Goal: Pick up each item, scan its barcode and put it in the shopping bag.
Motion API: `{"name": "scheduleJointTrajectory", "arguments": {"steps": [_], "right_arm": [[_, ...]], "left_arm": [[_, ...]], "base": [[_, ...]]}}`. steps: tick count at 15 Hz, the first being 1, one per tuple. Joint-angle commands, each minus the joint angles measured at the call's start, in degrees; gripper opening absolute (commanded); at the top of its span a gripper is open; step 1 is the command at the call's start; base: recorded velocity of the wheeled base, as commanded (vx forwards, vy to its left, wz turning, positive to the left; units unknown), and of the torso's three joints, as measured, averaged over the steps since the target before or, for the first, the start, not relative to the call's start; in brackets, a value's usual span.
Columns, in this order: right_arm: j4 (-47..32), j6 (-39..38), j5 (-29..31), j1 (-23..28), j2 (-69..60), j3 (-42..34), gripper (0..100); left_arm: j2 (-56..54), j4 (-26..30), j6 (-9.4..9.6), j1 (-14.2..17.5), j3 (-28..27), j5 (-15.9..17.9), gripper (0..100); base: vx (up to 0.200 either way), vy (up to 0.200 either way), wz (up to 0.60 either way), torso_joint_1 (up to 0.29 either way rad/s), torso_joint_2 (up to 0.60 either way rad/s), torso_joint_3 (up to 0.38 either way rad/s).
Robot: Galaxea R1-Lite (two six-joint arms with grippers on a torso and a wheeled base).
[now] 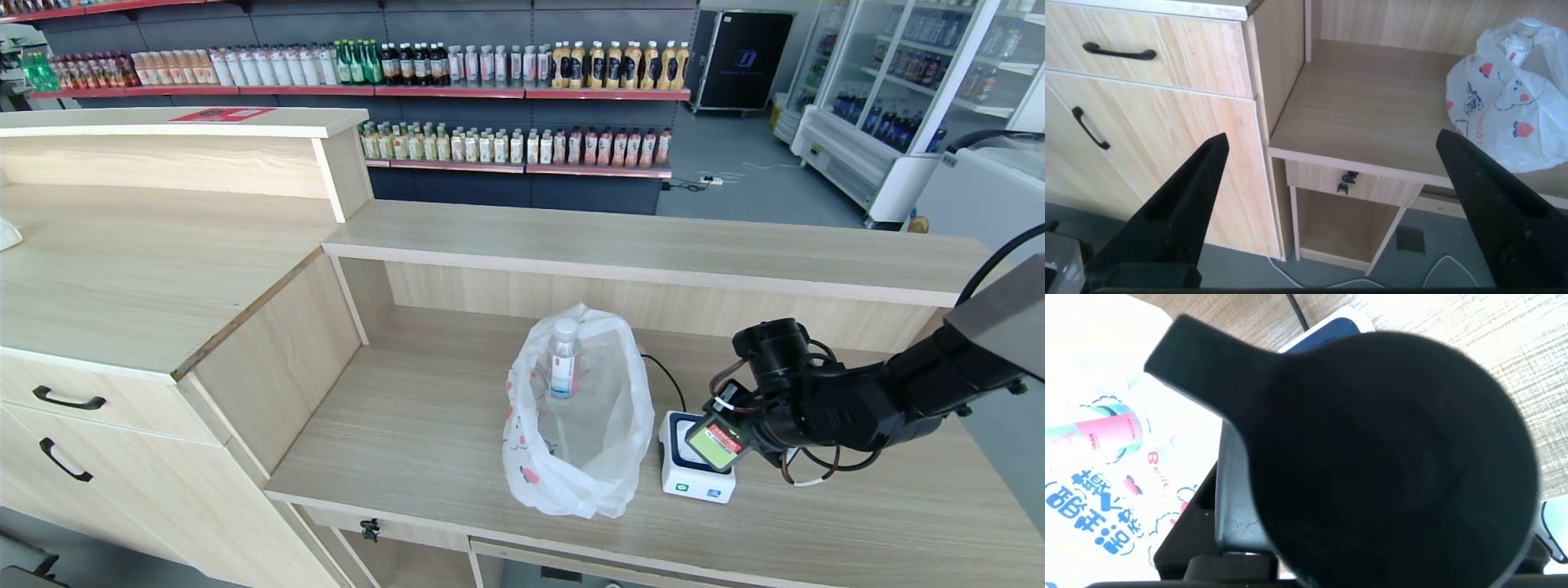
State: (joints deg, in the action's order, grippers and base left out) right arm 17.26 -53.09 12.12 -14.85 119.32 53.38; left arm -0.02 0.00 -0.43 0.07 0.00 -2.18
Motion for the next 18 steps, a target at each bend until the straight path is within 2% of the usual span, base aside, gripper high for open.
{"name": "scheduleJointTrajectory", "arguments": {"steps": [1,10,11,12,13,14,16,18], "right_arm": [[0.1,0.0,0.0,-0.2,0.6,0.8,0],[0.0,0.2,0.4,-2.0,-1.6,0.9,0],[0.0,7.4,3.4,-3.2,-6.8,0.0,0],[0.8,19.6,7.7,-4.5,-11.0,-2.6,0],[4.2,32.0,12.2,-5.1,-14.3,-6.2,0],[9.6,40.6,14.7,-5.7,-16.6,-10.3,0],[16.5,50.6,17.5,-6.0,-18.9,-12.2,0],[19.3,54.1,19.3,-6.0,-19.0,-11.9,0]], "left_arm": [[0.0,0.0,-0.01,0.0,0.0,0.0,100],[0.0,0.0,-0.01,0.0,0.0,0.0,100],[0.0,0.0,-0.01,0.0,0.0,0.0,100],[0.0,0.0,-0.01,0.0,0.0,0.0,100],[0.0,0.0,-0.01,0.0,0.0,0.0,100],[0.0,0.0,-0.01,0.0,0.0,0.0,100],[0.0,0.0,-0.01,0.0,0.0,0.0,100],[0.0,0.0,-0.01,0.0,0.0,0.0,100]], "base": [[0.000,0.000,0.00,0.000,0.00,0.000],[0.000,0.000,0.00,0.000,0.00,0.000],[0.000,0.000,0.00,0.000,0.00,0.000],[0.000,0.000,0.00,0.000,0.00,0.000],[0.000,0.000,0.00,0.000,0.00,0.000],[0.000,0.000,0.00,0.000,0.00,0.000],[0.000,0.000,0.00,0.000,0.00,0.000],[0.000,0.000,0.00,0.000,0.00,0.000]]}}
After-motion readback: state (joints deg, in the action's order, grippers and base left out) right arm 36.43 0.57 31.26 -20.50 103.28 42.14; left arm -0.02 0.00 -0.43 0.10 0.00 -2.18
